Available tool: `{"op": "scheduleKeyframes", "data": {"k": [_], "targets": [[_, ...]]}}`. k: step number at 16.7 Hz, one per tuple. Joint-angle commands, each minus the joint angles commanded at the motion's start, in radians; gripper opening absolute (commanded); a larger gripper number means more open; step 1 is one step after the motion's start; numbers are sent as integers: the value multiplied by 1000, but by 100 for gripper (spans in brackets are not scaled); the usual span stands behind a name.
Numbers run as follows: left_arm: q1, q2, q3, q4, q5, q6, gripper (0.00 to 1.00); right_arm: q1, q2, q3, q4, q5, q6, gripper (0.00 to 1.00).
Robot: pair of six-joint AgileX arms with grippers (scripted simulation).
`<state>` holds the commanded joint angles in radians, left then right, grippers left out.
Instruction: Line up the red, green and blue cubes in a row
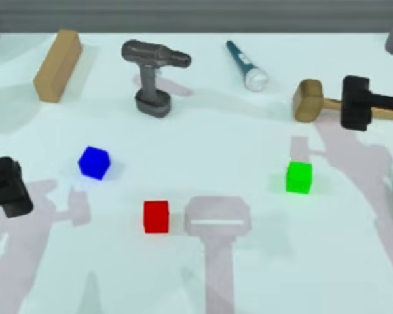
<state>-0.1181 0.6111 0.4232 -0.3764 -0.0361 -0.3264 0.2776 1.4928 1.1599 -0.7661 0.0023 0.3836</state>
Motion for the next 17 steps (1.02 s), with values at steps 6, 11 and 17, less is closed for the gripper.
{"op": "scheduleKeyframes", "data": {"k": [6, 11, 17], "targets": [[107, -426, -313, 257, 21, 216, 100, 94, 490, 399, -253, 0, 130, 100], [137, -602, -417, 370, 35, 320, 100, 134, 692, 577, -352, 1, 186, 100], [138, -611, -423, 376, 36, 326, 100, 131, 699, 584, -356, 0, 188, 100]]}}
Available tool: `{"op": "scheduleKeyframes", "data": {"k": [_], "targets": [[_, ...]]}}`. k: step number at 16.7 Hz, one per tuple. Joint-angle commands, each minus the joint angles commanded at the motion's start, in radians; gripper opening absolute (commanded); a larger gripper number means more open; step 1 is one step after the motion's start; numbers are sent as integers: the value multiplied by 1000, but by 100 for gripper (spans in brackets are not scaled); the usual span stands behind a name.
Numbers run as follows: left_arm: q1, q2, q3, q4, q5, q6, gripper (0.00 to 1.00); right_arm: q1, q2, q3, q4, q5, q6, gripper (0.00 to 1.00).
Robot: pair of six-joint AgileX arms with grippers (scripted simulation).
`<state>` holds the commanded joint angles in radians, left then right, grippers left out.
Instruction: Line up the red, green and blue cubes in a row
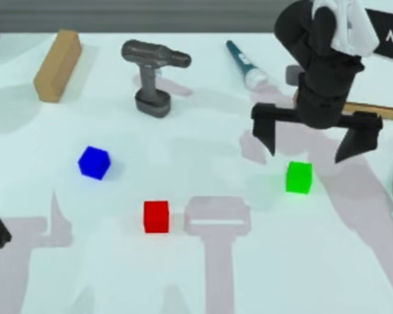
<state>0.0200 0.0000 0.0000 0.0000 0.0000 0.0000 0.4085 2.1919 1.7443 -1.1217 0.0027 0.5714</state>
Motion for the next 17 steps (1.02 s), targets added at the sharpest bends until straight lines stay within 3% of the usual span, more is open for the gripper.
{"op": "scheduleKeyframes", "data": {"k": [9, 13, 17], "targets": [[0, 0, 0, 0, 0, 0, 100, 6, 102, -145, 249, 1, 3, 100], [0, 0, 0, 0, 0, 0, 100, 7, 109, -152, 260, 1, 4, 100], [0, 0, 0, 0, 0, 0, 100, 7, 109, -152, 260, 1, 4, 70]]}}
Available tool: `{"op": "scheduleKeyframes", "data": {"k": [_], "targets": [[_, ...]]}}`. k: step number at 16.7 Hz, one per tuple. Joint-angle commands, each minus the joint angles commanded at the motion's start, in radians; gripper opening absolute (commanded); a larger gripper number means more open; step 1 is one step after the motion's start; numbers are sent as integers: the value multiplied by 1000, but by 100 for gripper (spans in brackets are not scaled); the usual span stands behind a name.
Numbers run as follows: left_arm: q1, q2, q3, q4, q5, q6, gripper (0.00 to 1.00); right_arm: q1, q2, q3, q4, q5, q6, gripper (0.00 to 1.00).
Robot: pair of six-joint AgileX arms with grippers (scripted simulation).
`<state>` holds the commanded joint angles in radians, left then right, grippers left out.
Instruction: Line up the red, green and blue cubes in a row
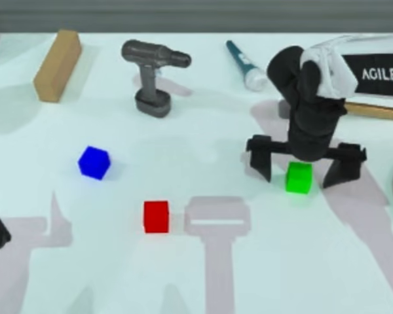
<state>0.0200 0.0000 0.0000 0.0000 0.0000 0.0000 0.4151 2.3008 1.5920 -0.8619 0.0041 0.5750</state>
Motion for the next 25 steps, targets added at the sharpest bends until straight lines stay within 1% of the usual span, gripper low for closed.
{"op": "scheduleKeyframes", "data": {"k": [9, 10, 17, 18, 19, 21, 25], "targets": [[0, 0, 0, 0, 0, 0, 100, 0, 0, 0, 0, 0, 0, 2], [0, 0, 0, 0, 0, 0, 100, 0, 0, 0, 0, 0, 0, 0], [0, 0, 0, 0, 0, 0, 100, 0, 0, 0, 0, 0, 0, 0], [0, 0, 0, 0, 0, 0, 100, -3, -18, 3, -8, 8, -4, 0], [0, 0, 0, 0, 0, 0, 100, -3, -19, 6, -12, 8, -5, 0], [0, 0, 0, 0, 0, 0, 100, -1, -32, 33, -50, 8, -4, 0], [0, 0, 0, 0, 0, 0, 100, 4, -86, 114, -199, 8, -4, 0]]}}
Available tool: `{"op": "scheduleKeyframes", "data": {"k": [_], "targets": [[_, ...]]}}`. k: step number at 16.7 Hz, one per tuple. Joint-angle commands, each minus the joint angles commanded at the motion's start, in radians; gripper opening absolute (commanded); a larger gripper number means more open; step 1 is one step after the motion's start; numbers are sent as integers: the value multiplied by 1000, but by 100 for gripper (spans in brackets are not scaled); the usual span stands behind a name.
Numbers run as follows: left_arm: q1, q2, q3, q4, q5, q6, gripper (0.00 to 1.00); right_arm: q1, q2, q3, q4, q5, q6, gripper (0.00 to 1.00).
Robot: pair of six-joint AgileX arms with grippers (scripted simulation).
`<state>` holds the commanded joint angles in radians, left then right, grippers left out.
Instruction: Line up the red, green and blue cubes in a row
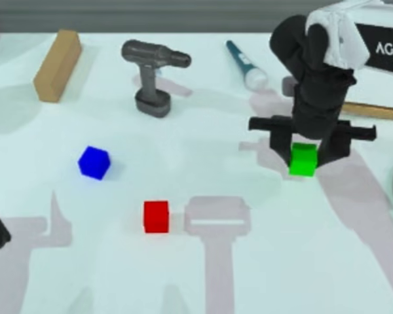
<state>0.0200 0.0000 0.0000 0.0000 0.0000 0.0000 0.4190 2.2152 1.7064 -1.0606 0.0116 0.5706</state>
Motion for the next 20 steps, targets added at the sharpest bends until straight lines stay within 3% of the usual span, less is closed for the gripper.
{"op": "scheduleKeyframes", "data": {"k": [8, 16, 20], "targets": [[0, 0, 0, 0, 0, 0, 100, 13, -19, 32, -43, -1, 9, 0], [0, 0, 0, 0, 0, 0, 100, 301, -2, 127, -122, 0, 184, 0], [0, 0, 0, 0, 0, 0, 100, 347, -3, 141, -133, 0, 213, 0]]}}
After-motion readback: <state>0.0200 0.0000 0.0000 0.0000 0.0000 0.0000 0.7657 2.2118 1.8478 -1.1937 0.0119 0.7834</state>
